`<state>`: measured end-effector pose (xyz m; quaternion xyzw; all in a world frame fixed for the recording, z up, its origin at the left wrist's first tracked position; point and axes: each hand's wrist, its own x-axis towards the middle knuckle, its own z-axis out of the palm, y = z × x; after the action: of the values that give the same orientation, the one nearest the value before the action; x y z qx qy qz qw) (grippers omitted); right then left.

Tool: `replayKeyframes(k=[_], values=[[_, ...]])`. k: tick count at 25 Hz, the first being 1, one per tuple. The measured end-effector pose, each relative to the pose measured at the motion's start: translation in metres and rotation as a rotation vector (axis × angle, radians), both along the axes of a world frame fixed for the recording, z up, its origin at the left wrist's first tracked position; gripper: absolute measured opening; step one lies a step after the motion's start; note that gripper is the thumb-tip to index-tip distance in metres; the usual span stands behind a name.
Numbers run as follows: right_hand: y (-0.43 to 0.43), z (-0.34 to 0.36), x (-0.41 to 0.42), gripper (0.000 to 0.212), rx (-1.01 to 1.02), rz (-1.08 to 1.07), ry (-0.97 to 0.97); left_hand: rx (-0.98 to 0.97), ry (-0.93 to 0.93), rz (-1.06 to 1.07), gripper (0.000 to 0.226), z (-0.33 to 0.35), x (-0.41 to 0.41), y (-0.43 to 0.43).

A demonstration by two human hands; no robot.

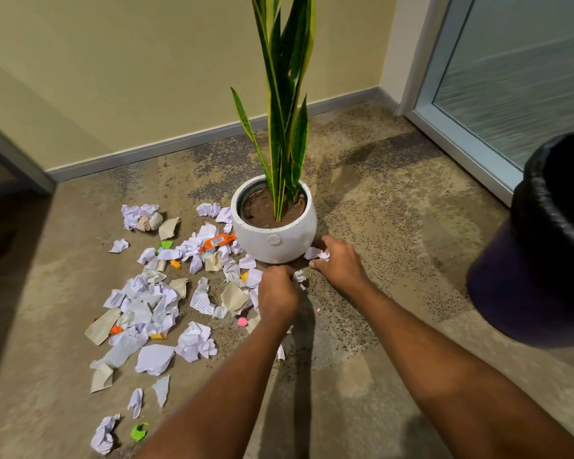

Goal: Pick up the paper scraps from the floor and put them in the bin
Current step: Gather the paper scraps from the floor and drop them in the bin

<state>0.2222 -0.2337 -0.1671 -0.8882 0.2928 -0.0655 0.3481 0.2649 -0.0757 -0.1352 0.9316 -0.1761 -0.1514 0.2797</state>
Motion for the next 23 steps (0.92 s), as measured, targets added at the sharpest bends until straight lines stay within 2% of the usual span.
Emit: replayKeyframes(k=[3, 6, 8, 12, 14, 18, 23], values=[[-0.002, 0.005, 0.010, 0.023, -0.039, 0.048, 0.079, -0.040, 0.022, -0.009, 0.015, 0.001, -0.004, 0.002], [0.001, 0.006, 0.009, 0.015, -0.083, 0.065, 0.045, -0.073, 0.083, 0.050, 0.012, -0.001, -0.009, 0.006], [0.006, 0.005, 0.002, 0.017, -0.098, 0.061, 0.056, -0.108, 0.140, 0.096, 0.011, -0.001, -0.013, 0.009], [0.006, 0.009, -0.018, 0.016, 0.006, 0.061, 0.096, -0.202, 0.249, 0.192, 0.016, 0.002, -0.016, 0.016], [0.002, 0.010, -0.032, 0.012, 0.135, 0.023, 0.092, -0.245, 0.279, 0.233, 0.021, 0.007, -0.021, 0.017], [0.008, 0.023, -0.067, 0.006, 0.637, -0.173, 0.038, -0.349, 0.364, 0.326, 0.022, 0.023, -0.030, 0.017], [0.012, 0.067, -0.097, 0.014, 0.846, -0.177, -0.045, -0.465, 0.420, 0.335, 0.014, 0.051, -0.042, 0.005]])
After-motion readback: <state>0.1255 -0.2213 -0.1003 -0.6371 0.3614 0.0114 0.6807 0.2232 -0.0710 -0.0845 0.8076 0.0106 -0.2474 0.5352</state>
